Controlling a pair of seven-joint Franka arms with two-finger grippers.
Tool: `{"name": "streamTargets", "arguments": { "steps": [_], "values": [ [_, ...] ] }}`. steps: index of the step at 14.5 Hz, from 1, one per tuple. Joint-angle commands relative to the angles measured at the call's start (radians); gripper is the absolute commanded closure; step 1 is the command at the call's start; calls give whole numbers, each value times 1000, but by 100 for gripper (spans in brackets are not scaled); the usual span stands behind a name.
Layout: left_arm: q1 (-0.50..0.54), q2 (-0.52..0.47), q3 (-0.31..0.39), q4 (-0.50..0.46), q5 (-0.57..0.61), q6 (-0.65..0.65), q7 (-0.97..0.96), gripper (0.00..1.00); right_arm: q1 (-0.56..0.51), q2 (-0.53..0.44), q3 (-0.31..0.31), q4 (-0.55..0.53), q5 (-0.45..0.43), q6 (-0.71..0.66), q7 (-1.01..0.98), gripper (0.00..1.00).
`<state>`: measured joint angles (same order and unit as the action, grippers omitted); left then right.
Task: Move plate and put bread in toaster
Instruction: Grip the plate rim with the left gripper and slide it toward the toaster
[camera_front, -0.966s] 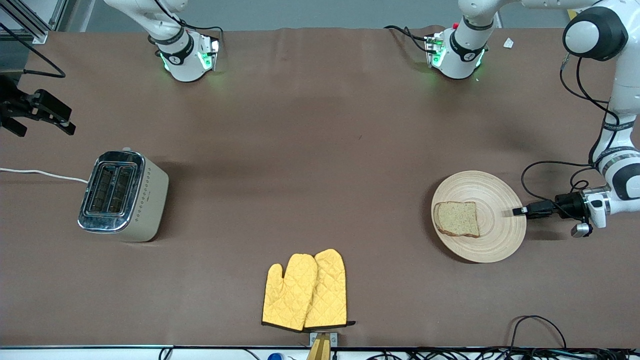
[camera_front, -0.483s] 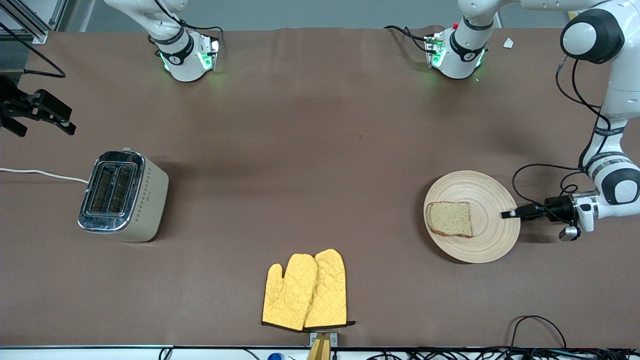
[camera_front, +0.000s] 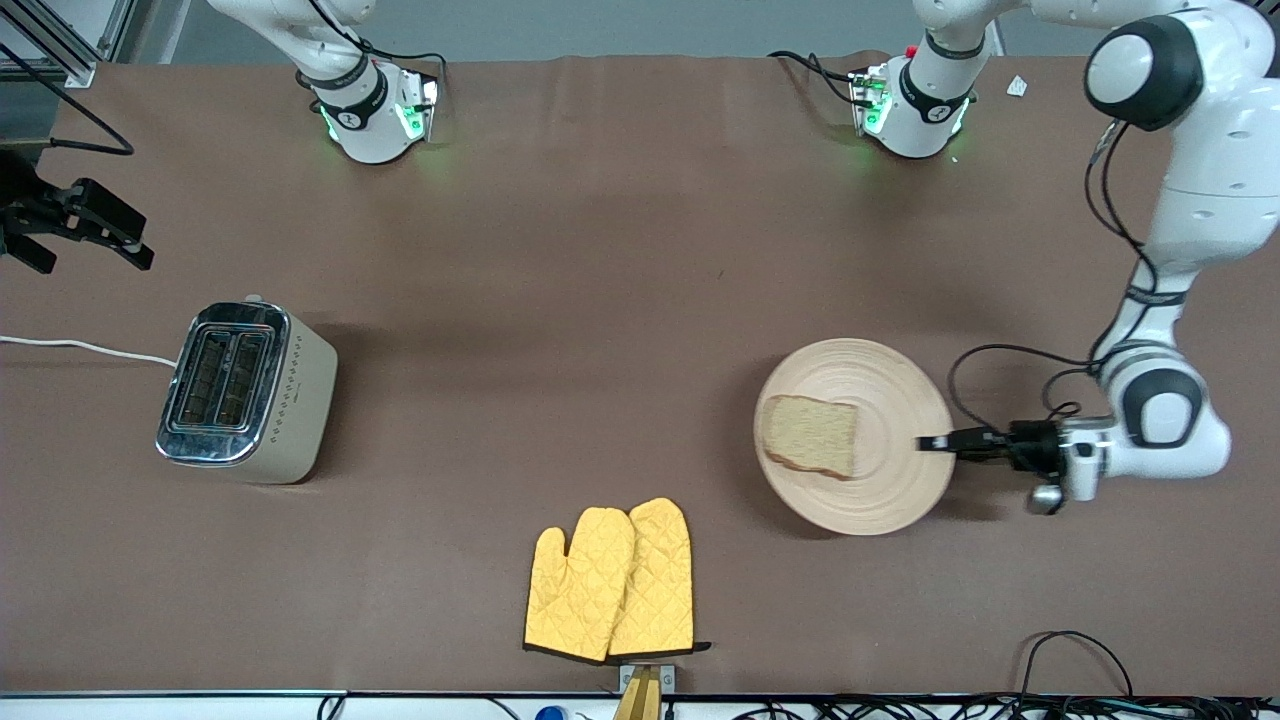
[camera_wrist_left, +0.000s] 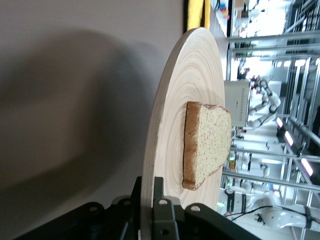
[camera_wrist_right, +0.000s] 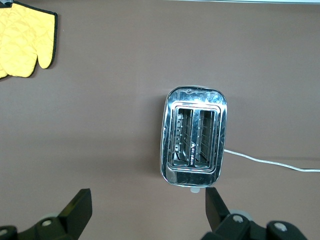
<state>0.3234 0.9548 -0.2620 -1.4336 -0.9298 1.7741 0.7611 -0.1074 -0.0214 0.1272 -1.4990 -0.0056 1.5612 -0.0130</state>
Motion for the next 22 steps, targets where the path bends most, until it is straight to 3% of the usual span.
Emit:
{"name": "streamTargets", "arguments": {
  "steps": [1,5,11,15,16,17,18,19,21,22],
  "values": [
    [-143,-8,-11,1,-105,73,-11,100,0,-8,0,-3,-4,7,1,0],
    [-370,4,-11,-10,-202,238,-14,100,-5,-9,-3,0,-4,-3,1,0],
    [-722,22,-11,-34,-581,637,-16,100,-29,-20,-11,8,-2,-85,-10,0],
    [-811,88,-5,15,-632,705,-13,96,-29,-34,-12,40,-5,-154,-2,0],
    [-825,88,-3,15,-632,722,-13,83,-34,-31,-12,42,-7,-176,-5,0],
    [-825,88,-5,13,-633,735,-14,52,-43,-31,-17,36,-8,-181,-7,0],
    [-825,84,-3,12,-641,749,-14,13,-43,-28,-17,29,-11,-182,-8,0],
    [-822,67,-3,12,-642,766,-16,0,-41,-28,-17,28,-11,-185,-4,0],
    [-799,10,1,-22,-630,782,-96,0,-40,-25,-14,-24,9,-191,5,0],
    [-785,-46,13,-49,-603,783,-161,0,-49,-23,-17,-49,63,-187,11,0]
  ]
}}
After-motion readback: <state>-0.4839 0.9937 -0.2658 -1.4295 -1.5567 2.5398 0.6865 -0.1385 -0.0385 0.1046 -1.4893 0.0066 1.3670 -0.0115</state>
